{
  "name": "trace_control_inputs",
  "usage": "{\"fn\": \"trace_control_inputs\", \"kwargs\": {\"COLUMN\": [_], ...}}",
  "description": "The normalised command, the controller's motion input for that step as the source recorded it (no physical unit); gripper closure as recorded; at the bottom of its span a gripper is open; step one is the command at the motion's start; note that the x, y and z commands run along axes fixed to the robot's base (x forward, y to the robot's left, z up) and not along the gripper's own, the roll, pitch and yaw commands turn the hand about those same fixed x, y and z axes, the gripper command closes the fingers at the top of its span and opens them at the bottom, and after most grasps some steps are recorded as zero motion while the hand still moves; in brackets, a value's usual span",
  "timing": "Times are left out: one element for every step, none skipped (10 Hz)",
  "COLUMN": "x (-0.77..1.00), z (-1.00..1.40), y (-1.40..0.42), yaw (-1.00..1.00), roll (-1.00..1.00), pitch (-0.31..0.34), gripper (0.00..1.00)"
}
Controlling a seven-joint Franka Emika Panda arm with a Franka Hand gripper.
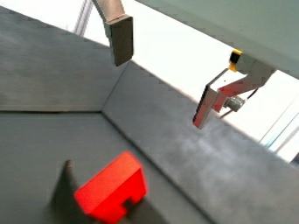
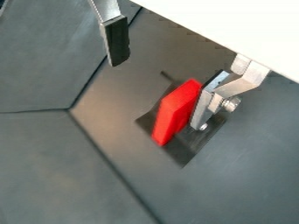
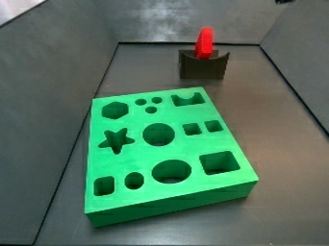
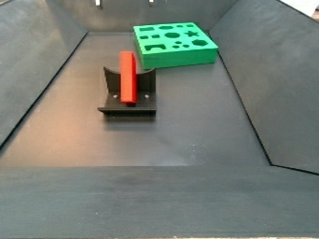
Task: Pick up the double-square object. Move up. Place the double-square object on the fixture. Regrasp the double-square object. Move to above the board. Insert the double-square object.
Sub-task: Regrasp the double-square object.
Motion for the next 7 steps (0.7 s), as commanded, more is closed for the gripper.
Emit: {"fn": "trace_control_inputs", "kwargs": {"x": [0.08,0.09,0.09,0.08,0.03,0.03,0.04], "z": [-0.01,-0.02,-0.01,-0.01,-1.0,-1.0,-1.0], "y": [-0.04,-0.04,-0.03,-0.02,0.08,0.08,0.07], "yaw": [0.05,0.06,0.08,0.1,0.14,0.15,0.15], "roll": [0.79,0.59,0.41,0.25,0.27,0.25,0.2], "pitch": [0.091,0.107,0.115,0.107,0.06,0.041,0.011], "gripper": [0.0,0.0,0.0,0.0,0.0,0.0,0.0]}}
